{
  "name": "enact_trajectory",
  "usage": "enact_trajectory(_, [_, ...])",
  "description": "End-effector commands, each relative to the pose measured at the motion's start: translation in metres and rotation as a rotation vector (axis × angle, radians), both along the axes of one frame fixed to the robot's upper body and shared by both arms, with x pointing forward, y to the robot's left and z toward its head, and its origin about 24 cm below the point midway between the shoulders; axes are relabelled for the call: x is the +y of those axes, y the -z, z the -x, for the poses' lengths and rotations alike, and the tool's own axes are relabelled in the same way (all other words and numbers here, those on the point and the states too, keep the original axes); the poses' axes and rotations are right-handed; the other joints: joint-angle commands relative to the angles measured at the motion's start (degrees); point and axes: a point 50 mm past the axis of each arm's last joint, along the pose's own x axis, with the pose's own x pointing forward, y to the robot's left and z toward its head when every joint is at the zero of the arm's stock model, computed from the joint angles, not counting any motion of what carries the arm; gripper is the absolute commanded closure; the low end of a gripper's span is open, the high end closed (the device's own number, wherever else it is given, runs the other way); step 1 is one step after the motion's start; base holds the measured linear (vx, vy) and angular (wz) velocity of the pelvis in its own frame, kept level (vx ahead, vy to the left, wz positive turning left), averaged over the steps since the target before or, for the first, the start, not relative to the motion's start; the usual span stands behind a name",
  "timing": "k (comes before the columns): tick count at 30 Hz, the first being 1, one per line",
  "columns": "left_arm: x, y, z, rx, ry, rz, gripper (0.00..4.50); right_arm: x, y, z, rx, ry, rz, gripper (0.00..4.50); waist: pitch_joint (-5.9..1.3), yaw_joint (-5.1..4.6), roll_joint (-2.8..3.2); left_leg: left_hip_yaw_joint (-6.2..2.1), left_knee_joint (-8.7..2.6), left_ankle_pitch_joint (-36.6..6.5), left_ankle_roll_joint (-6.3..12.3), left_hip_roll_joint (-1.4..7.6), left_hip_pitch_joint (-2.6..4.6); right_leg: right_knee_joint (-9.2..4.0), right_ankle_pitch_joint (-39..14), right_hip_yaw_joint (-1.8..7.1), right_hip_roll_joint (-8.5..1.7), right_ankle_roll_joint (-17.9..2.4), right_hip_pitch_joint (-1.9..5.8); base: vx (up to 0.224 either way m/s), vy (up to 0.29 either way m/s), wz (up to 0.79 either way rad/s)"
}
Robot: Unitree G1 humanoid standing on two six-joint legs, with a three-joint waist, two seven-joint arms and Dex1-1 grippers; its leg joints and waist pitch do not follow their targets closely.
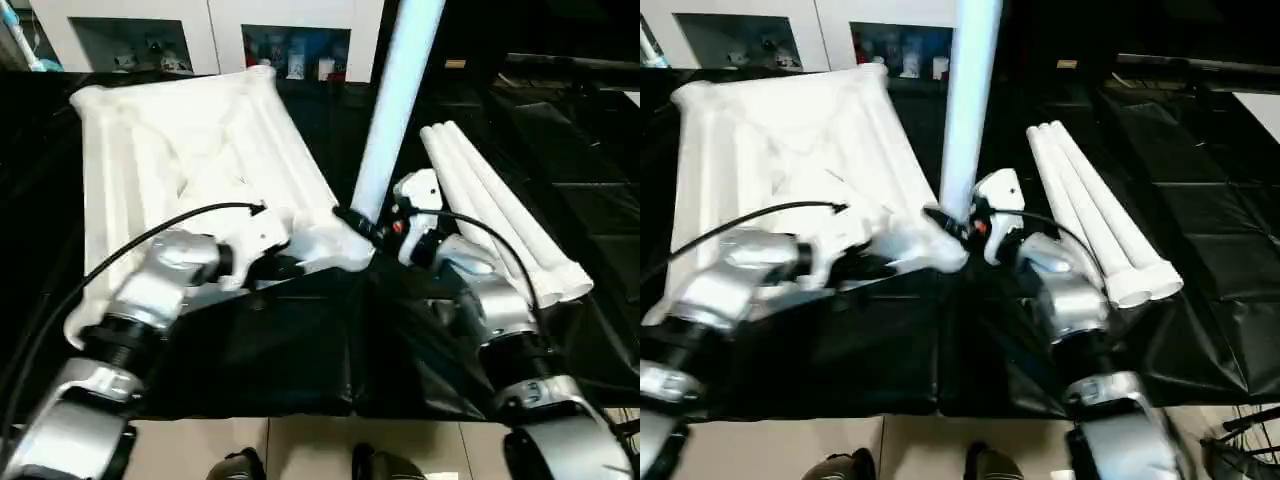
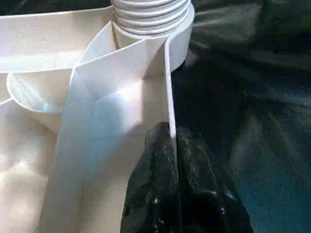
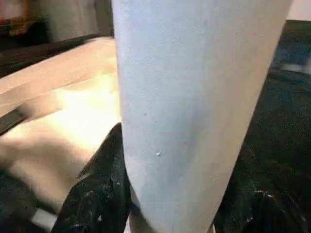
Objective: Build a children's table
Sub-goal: Rotate leg to tighten
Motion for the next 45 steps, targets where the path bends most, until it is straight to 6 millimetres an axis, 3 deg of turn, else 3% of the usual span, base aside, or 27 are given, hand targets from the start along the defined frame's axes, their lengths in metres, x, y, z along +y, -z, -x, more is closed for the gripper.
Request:
enact_trajectory(1, [-0.022,0.01,0.003,0.033,-0.012,0.056,4.5,-0.004,0.062,0.013,0.304,0.111,0.086,2.66,-1.8,-0.46,0.0,-3.12,-5.0,-30.2,-1.74,3.52,2.16,-5.37,-39.1,1.91,-3.73,-5.09,-0.1,0.0,0.0,0.0])
enact_trajectory(4, [-0.036,0.013,-0.002,0.036,-0.108,0.029,4.5,0.006,0.065,0.007,0.349,0.251,0.052,2.66,-1.64,-0.52,0.3,-3.22,-4.91,-31.51,-1.74,3.28,2.3,-5.72,-39.87,1.64,-3.58,-4.41,-0.32,0.0,0.0,0.0])
enact_trajectory(5, [-0.038,0.014,-0.004,0.032,-0.129,0.014,4.5,0.009,0.065,0.006,0.362,0.286,0.041,2.66,-1.58,-0.73,0.3,-3.4,-4.89,-33.98,-1.91,3.09,2.79,-6.23,-41.49,1.08,-3.42,-3.27,-0.4,0.0,0.0,0.0])
enact_trajectory(8, [-0.044,0.014,-0.006,0.01,-0.153,-0.023,4.5,0.018,0.062,0.001,0.398,0.359,0.014,2.66,-1.53,-0.89,0.44,-3.88,-5.29,-36.22,-2.16,2.96,2.7,-6.41,-40.56,0.73,-3.22,-2.18,-0.28,0.0,0.0,0.0])
enact_trajectory(11, [-0.044,0.012,-0.006,0.007,-0.16,-0.034,4.5,0.022,0.059,-0.001,0.388,0.379,0.029,2.66,-1.64,-0.98,0.66,-4.27,-5.88,-38.28,-2.71,3.02,2.53,-6.24,-36.51,0.59,-3.12,-2.94,0.15,0.0,0.0,0.0])
enact_trajectory(13, [-0.041,0.011,-0.006,0.004,-0.16,-0.036,4.5,0.025,0.057,-0.001,0.377,0.371,0.032,2.66,-1.57,-1.02,0.5,-4.32,-5.94,-38.82,-2.75,2.95,2.54,-6.26,-35.63,0.67,-3.17,-3.28,0.08,0.0,0.0,0.0])
enact_trajectory(19, [-0.037,0.012,-0.005,0.0,-0.167,-0.043,4.5,0.032,0.049,-0.003,0.329,0.3,0.003,2.66,-1.62,-0.9,0.3,-4.02,-5.77,-36.91,-2.13,2.97,2.5,-6.15,-33.84,1.24,-3.42,-3.96,-0.05,0.0,0.0,0.0])
enact_trajectory(20, [-0.037,0.011,-0.005,-0.003,-0.165,-0.043,4.5,0.033,0.047,-0.004,0.327,0.298,-0.016,2.1,-1.61,-0.91,0.23,-3.98,-5.77,-36.74,-2.11,2.99,2.51,-6.12,-33.58,1.27,-3.41,-4.06,-0.06,0.0,0.0,0.0])
enact_trajectory(22, [-0.037,0.01,-0.005,-0.01,-0.159,-0.028,4.5,0.033,0.043,-0.006,0.323,0.301,-0.037,1.89,-1.71,-0.91,0.22,-3.87,-5.69,-35.91,-1.8,2.98,2.47,-5.99,-32.5,1.38,-3.45,-4.62,0.06,0.0,0.0,0.0])
enact_trajectory(23, [-0.037,0.008,-0.005,-0.017,-0.146,-0.022,4.5,0.033,0.039,-0.007,0.307,0.285,-0.045,1.89,-1.79,-0.86,0.26,-3.76,-5.63,-35.08,-1.73,3.08,2.4,-5.99,-31.63,1.49,-3.59,-5.2,0.08,0.0,0.0,0.0])
enact_trajectory(24, [-0.036,0.008,-0.004,-0.021,-0.141,-0.023,4.5,0.033,0.035,-0.009,0.293,0.277,-0.054,1.7,-2.11,-0.8,0.0,-3.77,-5.72,-32.18,-1.36,3.16,1.78,-5.31,-28.77,1.59,-3.64,-5.79,0.84,0.0,0.0,0.0])
enact_trajectory(25, [-0.036,0.007,-0.004,-0.028,-0.13,-0.026,4.5,0.033,0.031,-0.01,0.277,0.267,-0.061,1.64,-2.21,-0.69,0.06,-3.47,-5.63,-29.04,-0.83,3.21,1.44,-5.01,-25.26,1.79,-3.56,-6.81,0.92,0.0,0.0,0.0])
enact_trajectory(27, [-0.034,0.004,-0.003,-0.043,-0.109,-0.026,4.5,0.032,0.018,-0.012,0.21,0.213,-0.062,1.45,-2.0,-0.62,0.02,-3.06,-5.51,-27.36,-0.14,3.16,1.29,-4.91,-23.58,1.85,-3.5,-7.82,0.97,0.0,0.0,0.0])
enact_trajectory(32, [-0.029,-0.001,-0.001,-0.069,-0.063,-0.023,4.5,0.026,0.0,-0.012,0.136,0.109,-0.07,1.12,-1.92,-0.26,0.02,-2.88,-5.27,-23.81,0.93,3.3,1.24,-4.6,-22.54,1.94,-3.55,-8.78,1.3,0.0,0.0,0.0])
enact_trajectory(35, [-0.023,-0.005,0.003,-0.085,-0.022,-0.026,4.5,0.012,-0.011,-0.005,0.083,0.009,-0.035,1.01,-1.86,0.27,0.02,-2.39,-4.81,-20.44,2.11,3.3,1.29,-4.06,-19.08,2.17,-3.51,-10.17,1.4,0.0,0.0,0.0])
enact_trajectory(37, [-0.018,-0.008,0.007,-0.091,0.02,-0.02,4.5,0.003,-0.015,0.003,0.056,-0.073,0.02,0.83,-1.97,0.65,-0.13,-2.25,-4.53,-17.6,3.51,3.24,1.09,-3.76,-17.21,2.13,-3.44,-10.05,1.87,0.0,0.0,0.0])
enact_trajectory(39, [-0.016,-0.008,0.009,-0.092,0.033,-0.02,4.5,-0.003,-0.016,0.006,0.052,-0.102,0.053,0.83,-2.18,0.59,-0.11,-1.86,-4.1,-15.93,4.43,3.23,1.33,-3.68,-16.79,2.07,-3.28,-11.28,1.53,0.062,-0.038,0.1])
enact_trajectory(40, [-0.012,-0.009,0.01,-0.097,0.042,-0.023,4.5,-0.012,-0.015,0.011,0.052,-0.138,0.096,0.83,-2.19,0.74,-0.03,-1.85,-4.04,-15.03,4.6,3.11,1.17,-3.49,-15.85,1.97,-3.11,-11.28,1.76,0.074,-0.037,0.08])
enact_trajectory(41, [-0.009,-0.011,0.011,-0.111,0.062,-0.025,4.5,-0.02,-0.016,0.016,0.056,-0.181,0.134,0.83,-2.33,0.7,-0.11,-1.79,-3.94,-13.68,4.85,3.3,1.13,-3.17,-13.93,1.96,-3.15,-11.83,2.02,0.084,-0.03,0.04])
enact_trajectory(42, [-0.009,-0.011,0.011,-0.111,0.062,-0.025,4.5,-0.02,-0.016,0.016,0.056,-0.181,0.134,0.83,-2.49,0.92,0.05,-1.47,-3.44,-9.56,6.08,3.28,0.99,-2.26,-7.18,1.83,-2.87,-13.33,2.21,0.084,-0.03,0.04])
enact_trajectory(45, [-0.007,-0.016,0.021,-0.104,0.193,0.029,4.5,-0.029,-0.017,0.027,0.053,-0.302,0.173,0.83,-3.02,0.95,-0.21,-1.21,-2.59,-3.77,7.94,2.73,0.36,-0.76,3.59,1.84,-2.7,-15.64,3.13,0.069,-0.018,-0.02])
